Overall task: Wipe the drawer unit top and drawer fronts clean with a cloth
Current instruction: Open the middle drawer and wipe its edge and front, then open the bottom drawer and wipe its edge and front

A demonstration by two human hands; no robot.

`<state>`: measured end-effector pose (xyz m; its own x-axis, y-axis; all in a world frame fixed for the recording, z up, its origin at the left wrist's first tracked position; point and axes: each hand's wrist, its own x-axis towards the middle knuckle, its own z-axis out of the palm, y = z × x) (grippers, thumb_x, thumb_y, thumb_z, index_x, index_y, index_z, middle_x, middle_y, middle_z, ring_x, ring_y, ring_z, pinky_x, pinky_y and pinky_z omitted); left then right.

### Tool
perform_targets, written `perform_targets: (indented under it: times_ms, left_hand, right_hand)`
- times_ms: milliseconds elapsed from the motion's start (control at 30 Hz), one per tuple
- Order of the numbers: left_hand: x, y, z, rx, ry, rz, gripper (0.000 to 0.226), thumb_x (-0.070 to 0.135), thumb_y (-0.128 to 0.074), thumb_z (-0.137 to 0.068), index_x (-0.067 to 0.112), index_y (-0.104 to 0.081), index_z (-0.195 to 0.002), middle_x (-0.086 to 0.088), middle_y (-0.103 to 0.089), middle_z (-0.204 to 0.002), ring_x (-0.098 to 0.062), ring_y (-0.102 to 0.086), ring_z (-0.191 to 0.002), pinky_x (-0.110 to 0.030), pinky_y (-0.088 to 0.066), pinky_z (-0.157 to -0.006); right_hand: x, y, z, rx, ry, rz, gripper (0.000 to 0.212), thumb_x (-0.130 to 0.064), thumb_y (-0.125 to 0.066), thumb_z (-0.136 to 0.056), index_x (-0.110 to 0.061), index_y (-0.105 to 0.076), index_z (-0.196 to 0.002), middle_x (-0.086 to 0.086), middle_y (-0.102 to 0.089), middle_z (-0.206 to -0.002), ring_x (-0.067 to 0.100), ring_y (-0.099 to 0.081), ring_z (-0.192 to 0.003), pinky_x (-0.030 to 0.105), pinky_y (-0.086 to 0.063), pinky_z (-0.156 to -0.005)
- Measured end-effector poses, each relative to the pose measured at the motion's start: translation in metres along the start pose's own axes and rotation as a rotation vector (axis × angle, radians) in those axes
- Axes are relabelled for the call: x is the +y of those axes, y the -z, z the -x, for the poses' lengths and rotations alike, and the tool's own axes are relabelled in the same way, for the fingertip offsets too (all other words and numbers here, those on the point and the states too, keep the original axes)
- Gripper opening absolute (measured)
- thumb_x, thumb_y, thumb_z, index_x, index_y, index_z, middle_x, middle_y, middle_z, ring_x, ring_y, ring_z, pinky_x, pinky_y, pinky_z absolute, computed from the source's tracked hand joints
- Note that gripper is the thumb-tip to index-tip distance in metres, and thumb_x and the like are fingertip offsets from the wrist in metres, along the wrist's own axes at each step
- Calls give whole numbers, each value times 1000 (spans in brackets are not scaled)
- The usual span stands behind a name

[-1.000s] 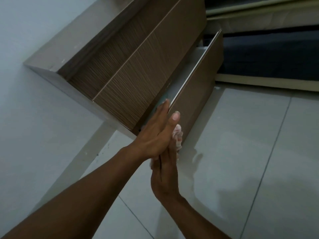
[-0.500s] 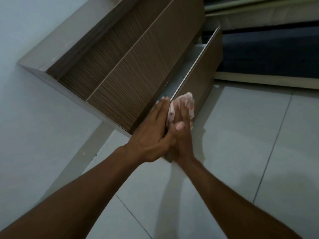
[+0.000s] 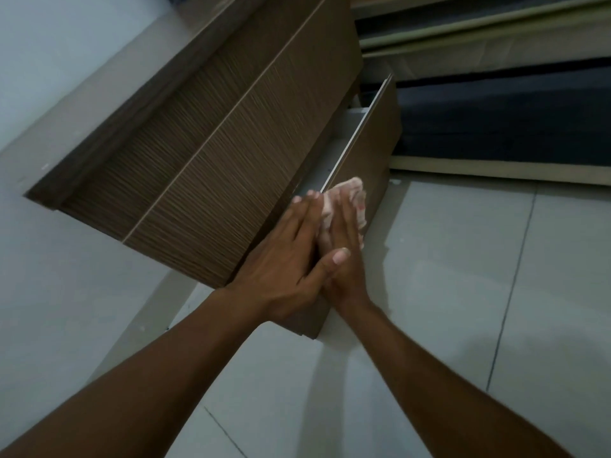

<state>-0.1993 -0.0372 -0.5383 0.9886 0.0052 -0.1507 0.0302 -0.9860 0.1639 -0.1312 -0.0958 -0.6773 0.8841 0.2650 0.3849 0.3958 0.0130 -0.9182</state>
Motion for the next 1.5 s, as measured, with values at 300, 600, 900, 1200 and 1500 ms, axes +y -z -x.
perform_targets:
  times_ms: [300, 600, 900, 1200, 1500]
  left_hand:
    - [-1, 3, -32, 39, -102, -112, 88, 75, -12, -92, 21, 16, -156, 8, 24, -164, -2, 25, -147, -34, 6, -122]
    - [24, 8, -88, 80, -177, -126, 92, 70, -19, -93, 14, 19, -155, -3, 26, -164, -10, 27, -149, -44, 0, -125]
    - [-6, 11, -97, 51, -201, -365, 95, 76, -19, -91, 15, 11, -157, -7, 23, -164, -17, 24, -150, -46, 2, -125]
    - [-22, 2, -98, -112, -463, -720, 92, 75, -16, -95, 9, -4, -158, -16, -1, -165, -27, 3, -154, -45, -10, -124]
    - [-9, -1, -90, -112, -261, -638, 89, 75, -3, -92, 16, 0, -159, -7, -19, -165, -20, -11, -153, -40, -11, -124]
  right_hand:
    - [-2, -23, 50, 45, -30, -386, 60, -28, -41, -106, -32, -11, -159, -7, -9, -168, 20, -9, -156, 58, -18, -124]
    - [38, 39, -113, 97, 126, -162, 61, -41, -37, -105, -40, -4, -157, -2, -2, -169, 13, 0, -156, 51, -8, -127]
    - [102, 42, -173, 95, -294, -128, 53, -28, -35, -108, -26, -19, -158, -4, -13, -168, 13, -12, -154, 45, -17, -127]
    - [106, 45, -145, 323, -553, -300, 36, -16, -48, -100, -24, -62, -131, -4, -66, -130, 11, -61, -118, 28, -48, -105]
    - [94, 42, -80, 321, -783, -393, 30, -21, -48, -97, -19, -61, -125, 6, -69, -118, 23, -67, -105, 43, -56, -96]
